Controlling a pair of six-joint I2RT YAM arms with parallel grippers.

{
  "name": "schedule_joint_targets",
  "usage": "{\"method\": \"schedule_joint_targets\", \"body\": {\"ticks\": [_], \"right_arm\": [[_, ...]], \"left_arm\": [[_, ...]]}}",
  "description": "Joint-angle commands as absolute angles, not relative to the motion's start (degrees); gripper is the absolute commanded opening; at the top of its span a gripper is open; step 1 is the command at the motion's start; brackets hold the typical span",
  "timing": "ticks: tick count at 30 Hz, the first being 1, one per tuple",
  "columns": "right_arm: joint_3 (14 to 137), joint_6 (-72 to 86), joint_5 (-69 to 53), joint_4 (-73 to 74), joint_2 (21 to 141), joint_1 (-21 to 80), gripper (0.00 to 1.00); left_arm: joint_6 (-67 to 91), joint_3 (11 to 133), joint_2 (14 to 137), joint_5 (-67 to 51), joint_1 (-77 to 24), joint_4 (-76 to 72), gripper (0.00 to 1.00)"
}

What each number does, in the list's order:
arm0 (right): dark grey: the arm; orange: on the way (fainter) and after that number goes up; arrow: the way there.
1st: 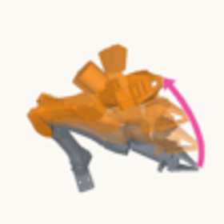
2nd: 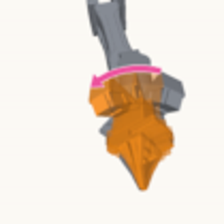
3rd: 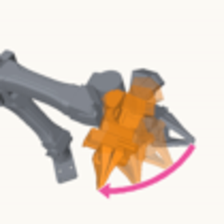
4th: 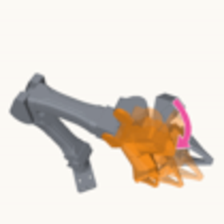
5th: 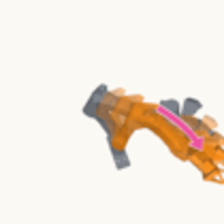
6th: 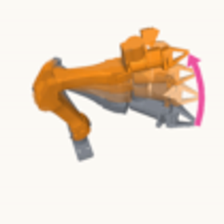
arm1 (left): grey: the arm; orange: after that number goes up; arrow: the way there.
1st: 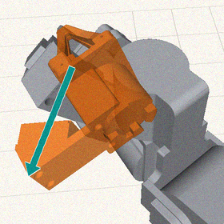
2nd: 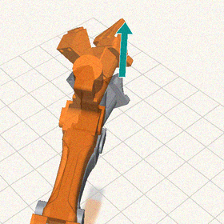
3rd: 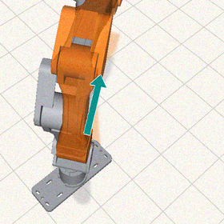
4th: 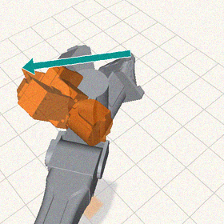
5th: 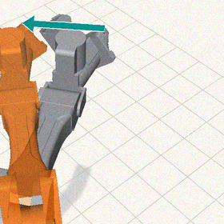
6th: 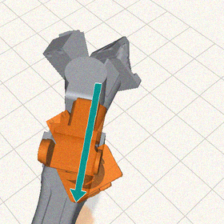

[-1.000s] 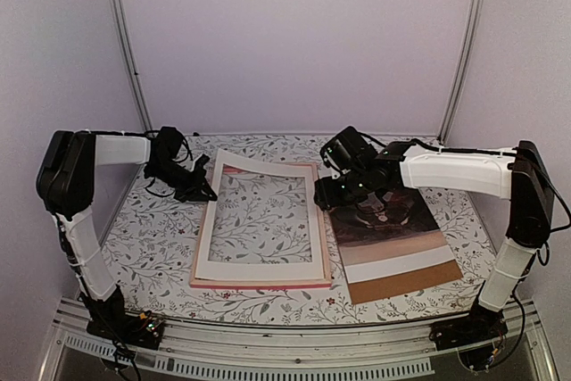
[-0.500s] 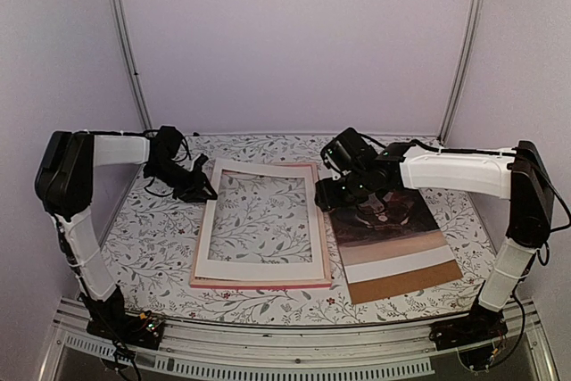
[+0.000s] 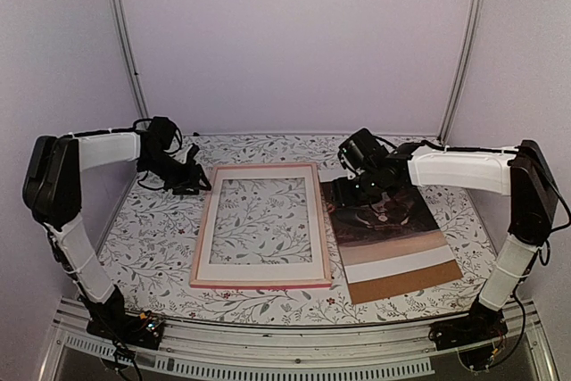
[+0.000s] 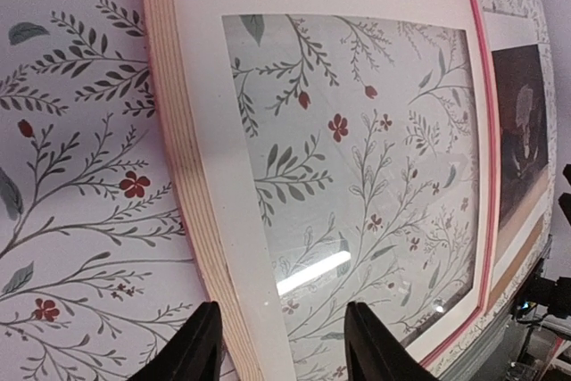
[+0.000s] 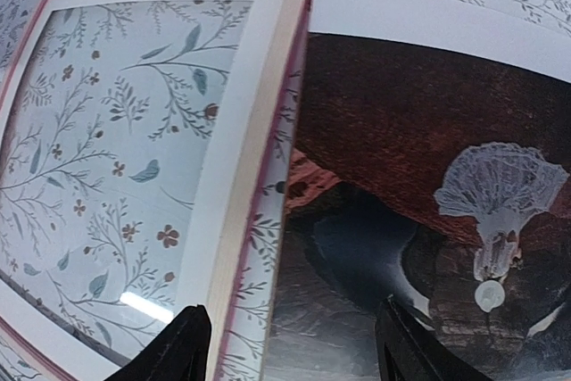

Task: Put the photo into the frame
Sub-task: Place the mat board on the glass panel, then adjust the frame body at the center of the board.

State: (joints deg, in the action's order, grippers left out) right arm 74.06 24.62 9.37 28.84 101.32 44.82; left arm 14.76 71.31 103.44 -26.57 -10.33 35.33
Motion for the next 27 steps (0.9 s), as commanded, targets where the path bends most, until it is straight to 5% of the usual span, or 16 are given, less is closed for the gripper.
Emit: {"method": "schedule_joint_targets", "body": {"ticks": [1, 11, 19, 27], "right_arm": [[70.4, 24.4, 10.6, 28.7, 96.9, 39.2, 0.68], [60.4, 21.0, 9.7, 27.3, 91.3, 21.2, 0.83], [55.6, 17.4, 2.6, 24.0, 90.8, 6.9, 0.87], [51.4, 17.0, -2.2, 21.2, 90.9, 3.1, 0.86]], "left_arm": [[14.3, 69.7, 97.4, -20.6, -10.1, 35.7, 0.50], [15.6, 62.2, 79.3, -12.8, -15.6, 29.4, 0.63], [17.7, 57.6, 72.6, -13.9, -22.2, 24.8, 0.94], [24.1, 55.3, 74.1, -12.3, -36.4, 15.0, 0.97]]}}
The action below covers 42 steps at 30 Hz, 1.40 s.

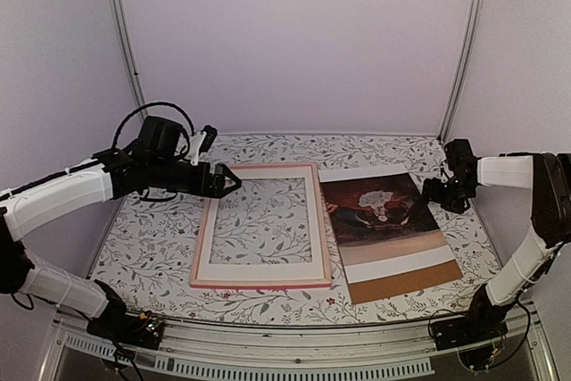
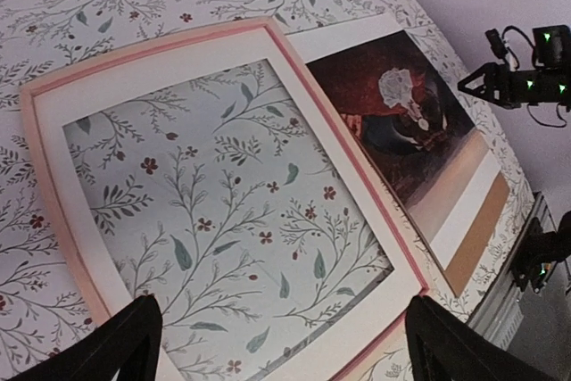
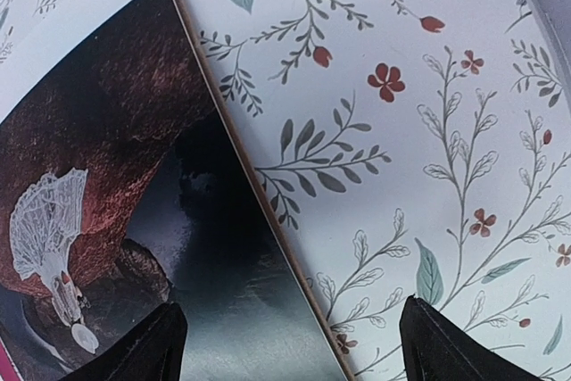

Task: Put the photo into the frame
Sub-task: Adjust the frame body at the center of the board.

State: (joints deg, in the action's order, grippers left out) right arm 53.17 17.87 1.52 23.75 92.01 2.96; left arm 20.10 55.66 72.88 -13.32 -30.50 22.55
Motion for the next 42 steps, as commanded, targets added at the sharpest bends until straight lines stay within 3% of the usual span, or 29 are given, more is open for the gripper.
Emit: {"method": "schedule_joint_targets", "body": {"ticks": [1, 8, 17, 29, 42], "right_arm": [[51.0, 17.2, -2.6, 21.0, 90.9, 3.1, 0.86], [48.4, 17.6, -3.2, 19.7, 91.4, 2.9, 0.86], [47.0, 17.4, -4.8, 18.5, 91.5, 2.7, 0.85], [44.7, 17.9, -6.7, 17.5, 89.5, 2.8, 0.85], [43.8, 17.9, -6.6, 17.1, 89.6, 2.7, 0.84]], "left_arm": [[24.9, 55.6, 75.1, -11.9, -38.3, 14.1, 0.97], [26.9, 62.3, 86.3, -4.6, -51.7, 12.0, 0.97], [26.0, 79.9, 106.9, -0.4, -61.8, 17.0, 0.96], [25.0, 99.3, 127.9, -1.1, -66.5, 24.2, 0.95], [26.3, 98.0, 130.3, 4.1, -65.0, 28.3, 0.92]]}}
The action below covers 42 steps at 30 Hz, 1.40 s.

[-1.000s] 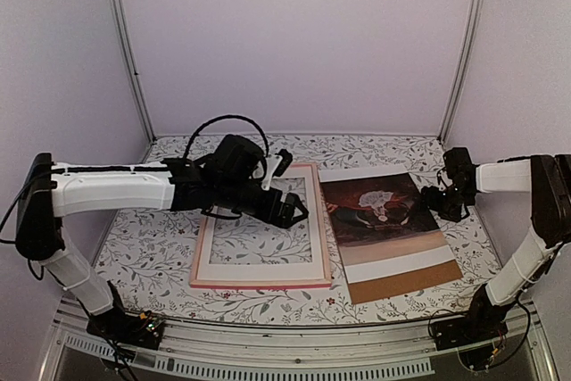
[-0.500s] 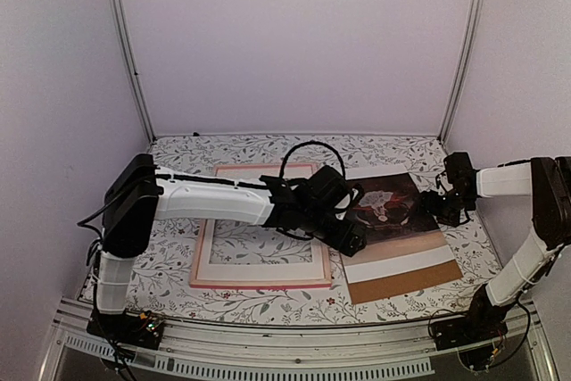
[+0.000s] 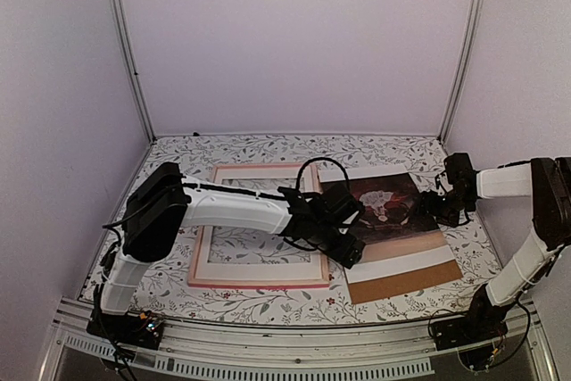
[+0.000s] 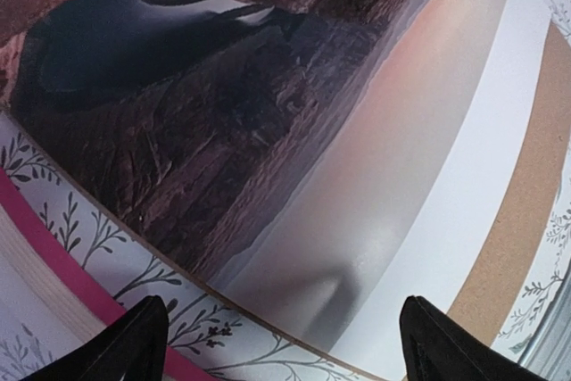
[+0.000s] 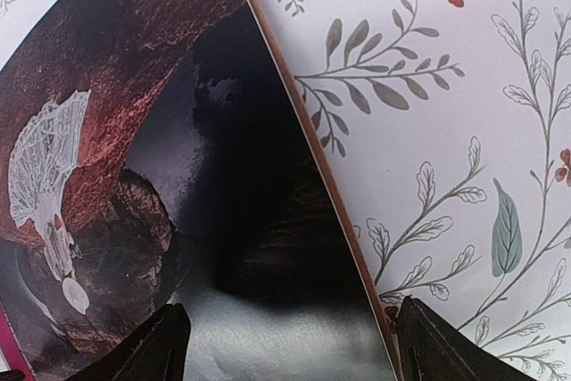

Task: Put the photo into the frame
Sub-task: Adjust the frame body at the center of the board, then pick up the photo from the backboard.

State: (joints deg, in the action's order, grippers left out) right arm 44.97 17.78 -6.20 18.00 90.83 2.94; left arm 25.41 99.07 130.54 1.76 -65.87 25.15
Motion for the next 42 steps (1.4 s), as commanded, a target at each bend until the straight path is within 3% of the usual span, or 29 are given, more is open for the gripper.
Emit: {"method": "schedule_joint_targets", "body": {"ticks": [1, 12, 30, 42], "right_arm": [[43.7, 17.9, -6.9, 17.1, 89.4, 2.7, 0.83], [41.7, 18.4, -7.4, 17.1, 84.9, 3.6, 0.81], [41.8, 19.1, -5.0, 17.6, 86.8, 8.6, 0.80], [41.8, 23.0, -4.6, 17.1, 90.0, 18.0, 0.79]], "left_arm": [[26.6, 97.1, 129.9, 4.4, -64.7, 28.4, 0.92], [28.6, 86.6, 124.1, 4.0, -61.0, 24.4, 0.92], [30.3, 87.2, 124.5, -4.4, -60.7, 18.3, 0.94], [35.1, 83.1, 123.7, -8.0, -59.3, 12.0, 0.95]]}}
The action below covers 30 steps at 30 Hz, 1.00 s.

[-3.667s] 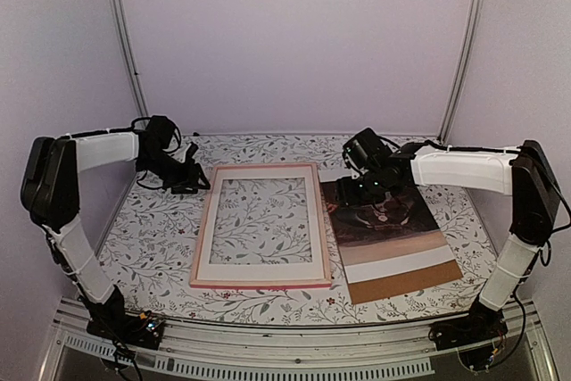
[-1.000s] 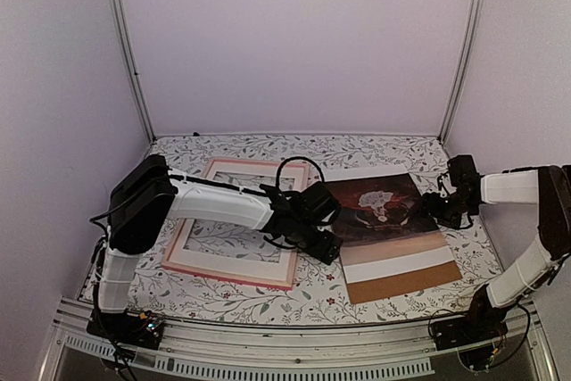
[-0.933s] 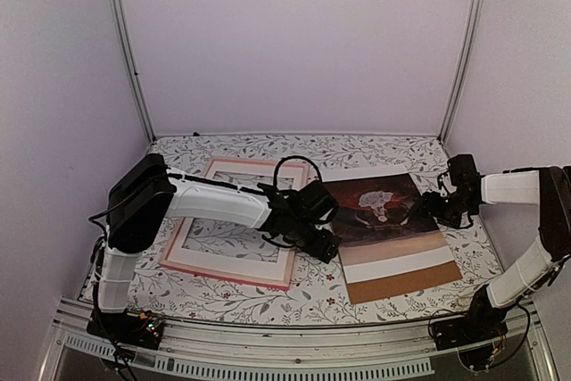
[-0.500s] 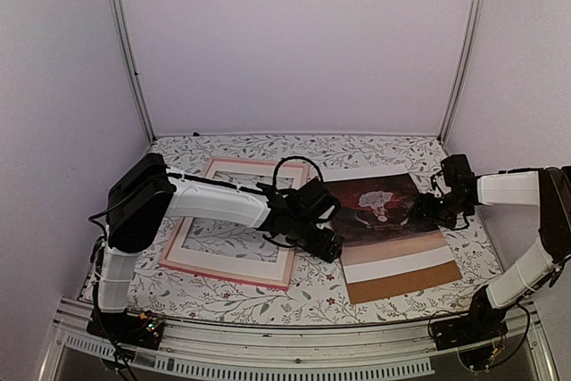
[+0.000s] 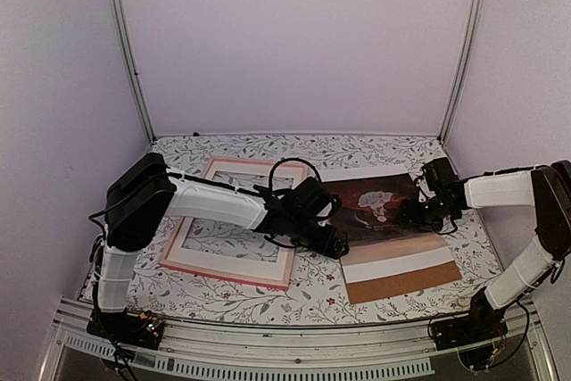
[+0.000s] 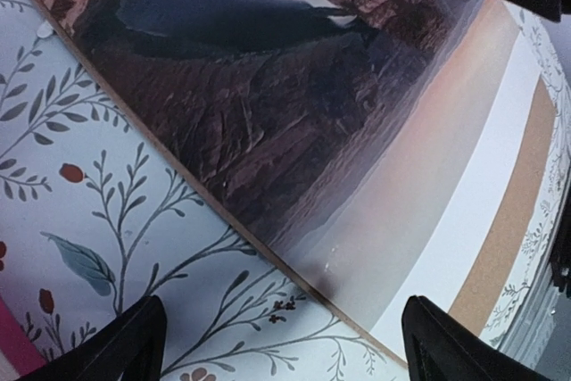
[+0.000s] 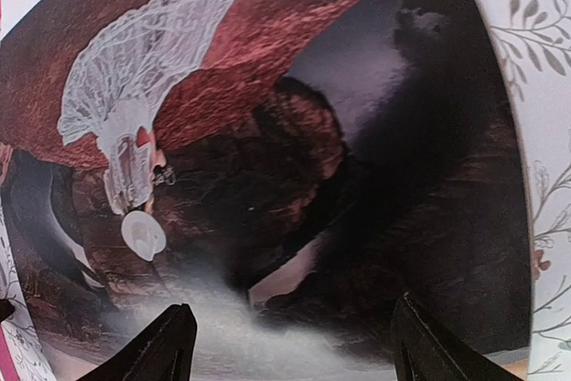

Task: Put the photo into the frame
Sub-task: Pick up the photo from the backboard.

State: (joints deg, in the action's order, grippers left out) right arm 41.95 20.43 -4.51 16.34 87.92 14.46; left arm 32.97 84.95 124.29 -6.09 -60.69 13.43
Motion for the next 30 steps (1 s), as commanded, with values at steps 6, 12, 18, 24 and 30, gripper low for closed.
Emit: {"method": "schedule_joint_targets", "body": {"ticks": [6, 12, 18, 24, 30], "right_arm": [[43.3, 25.1, -6.4, 16.8, 90.1, 23.2, 0.78], [44.3, 25.9, -3.0, 19.9, 86.5, 24.9, 0.78], [44.3, 26.4, 4.6, 26.2, 80.4, 19.2, 0.82], [40.9, 26.4, 5.4, 27.8, 76.3, 13.0, 0.84], [39.0, 28.0, 5.7, 26.5, 77.0, 9.8, 0.85]], "left_arm": [[36.3, 82.1, 124.4, -8.9, -58.9, 10.6, 0.94], [37.7, 80.9, 124.1, -9.0, -58.7, 9.5, 0.91], [37.9, 79.7, 122.8, -8.2, -58.8, 9.1, 0.89], [37.3, 78.5, 121.6, -7.7, -58.9, 8.6, 0.90], [36.4, 78.2, 121.4, -7.8, -58.9, 8.6, 0.92]]}}
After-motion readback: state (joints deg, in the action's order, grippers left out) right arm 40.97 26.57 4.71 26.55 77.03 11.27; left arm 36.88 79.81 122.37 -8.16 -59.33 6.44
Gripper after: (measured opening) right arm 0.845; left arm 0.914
